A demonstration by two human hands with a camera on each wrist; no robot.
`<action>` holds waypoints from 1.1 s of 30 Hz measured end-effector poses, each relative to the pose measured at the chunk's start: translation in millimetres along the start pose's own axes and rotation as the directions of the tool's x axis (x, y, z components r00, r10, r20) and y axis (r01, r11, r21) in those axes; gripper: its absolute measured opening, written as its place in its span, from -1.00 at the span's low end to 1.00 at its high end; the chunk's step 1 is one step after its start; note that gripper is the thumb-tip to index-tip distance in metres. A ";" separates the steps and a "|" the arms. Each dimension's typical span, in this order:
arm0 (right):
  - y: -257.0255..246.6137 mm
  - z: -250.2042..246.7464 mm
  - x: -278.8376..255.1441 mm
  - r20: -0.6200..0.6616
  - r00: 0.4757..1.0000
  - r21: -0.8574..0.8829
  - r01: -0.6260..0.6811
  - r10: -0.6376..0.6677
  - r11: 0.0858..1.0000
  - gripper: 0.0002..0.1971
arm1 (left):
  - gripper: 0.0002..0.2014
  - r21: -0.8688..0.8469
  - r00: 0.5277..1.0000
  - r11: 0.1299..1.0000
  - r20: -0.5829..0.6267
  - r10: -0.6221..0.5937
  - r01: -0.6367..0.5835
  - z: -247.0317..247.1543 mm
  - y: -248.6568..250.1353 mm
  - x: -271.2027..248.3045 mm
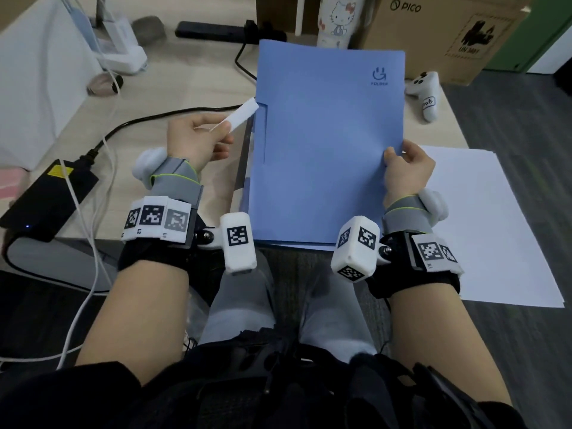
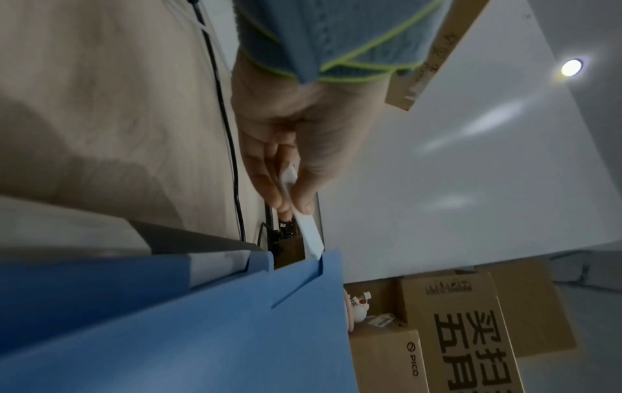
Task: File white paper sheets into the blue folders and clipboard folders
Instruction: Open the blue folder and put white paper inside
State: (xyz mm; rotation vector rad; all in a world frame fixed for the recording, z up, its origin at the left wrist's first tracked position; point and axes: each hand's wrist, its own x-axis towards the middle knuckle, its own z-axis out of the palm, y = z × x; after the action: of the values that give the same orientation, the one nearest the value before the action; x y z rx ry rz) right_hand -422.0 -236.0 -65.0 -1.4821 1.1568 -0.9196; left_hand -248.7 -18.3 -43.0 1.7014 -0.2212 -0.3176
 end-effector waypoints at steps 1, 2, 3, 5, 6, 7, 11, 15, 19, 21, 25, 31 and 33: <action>1.0 -0.3 -0.1 0.006 1.000 -0.001 -0.009 0.009 1.000 -0.79 | -0.93 -0.047 1.000 0.999 -0.021 -0.003 0.002 -1.9 0.2 2.3; 1.0 -1.2 -0.6 0.011 1.000 0.006 -0.020 0.019 1.000 -0.78 | -0.97 -0.093 0.999 0.996 -0.040 0.002 -0.005 -4.0 1.6 4.6; 1.1 -2.7 -0.4 0.020 1.000 0.011 -0.021 0.021 1.000 -0.77 | -0.91 -0.128 0.998 0.992 -0.063 0.007 -0.015 -6.5 2.1 8.6; 1.8 -5.4 0.2 0.049 0.999 0.015 -0.020 0.020 1.000 -0.70 | -0.87 -0.163 0.995 0.986 -0.102 0.008 -0.025 -10.6 4.6 17.1; 1.8 -6.3 -0.4 0.059 0.998 0.024 -0.019 0.018 1.000 -0.66 | -0.87 -0.176 0.993 0.984 -0.117 0.007 -0.027 -11.8 7.3 20.0; 3.2 -6.5 0.5 0.058 0.998 0.038 -0.018 0.016 0.999 -0.64 | -0.89 -0.198 0.992 0.980 -0.130 0.004 -0.030 -12.2 9.8 22.9; 2.8 -7.0 -2.3 0.052 0.998 0.100 -0.032 0.026 0.994 -0.84 | -0.84 -0.266 0.989 0.963 -0.151 -0.001 -0.040 -9.1 14.1 28.9; -1.2 -10.0 -1.2 0.026 0.997 0.144 -0.073 0.070 0.987 -0.80 | -0.91 -0.318 0.997 0.948 -0.063 -0.042 0.020 3.3 16.6 16.0; -4.7 -10.4 -0.4 0.025 0.997 0.188 -0.074 0.070 0.979 -0.66 | -0.90 -0.225 0.989 0.968 0.119 -0.087 0.112 21.6 14.5 -5.9; -4.8 -11.1 -0.2 0.020 0.998 0.198 -0.061 0.058 0.978 -0.60 | -0.92 -0.143 0.974 0.983 0.210 -0.080 0.112 32.1 12.7 -15.1; -4.6 -15.0 0.2 0.010 0.999 0.229 -0.033 0.032 0.973 -0.62 | -0.62 -0.079 0.960 0.994 0.278 -0.045 0.070 45.5 3.4 -23.4; -9.6 -24.9 -4.0 0.075 0.991 0.075 0.108 -0.113 0.991 -0.71 | -0.38 -0.121 0.980 0.993 0.198 0.025 -0.001 62.6 -5.5 -36.5; -11.8 -29.3 -6.4 0.115 0.984 -0.021 0.138 -0.134 0.990 -0.70 | -0.38 -0.146 0.990 0.989 0.136 0.031 -0.011 70.8 -6.7 -38.0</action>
State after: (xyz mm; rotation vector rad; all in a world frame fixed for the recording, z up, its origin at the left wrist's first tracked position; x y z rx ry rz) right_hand -448.9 -236.7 -47.3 -1.6316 1.0001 -0.9018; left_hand -308.3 -71.0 -55.9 1.5338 -0.3104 -0.4263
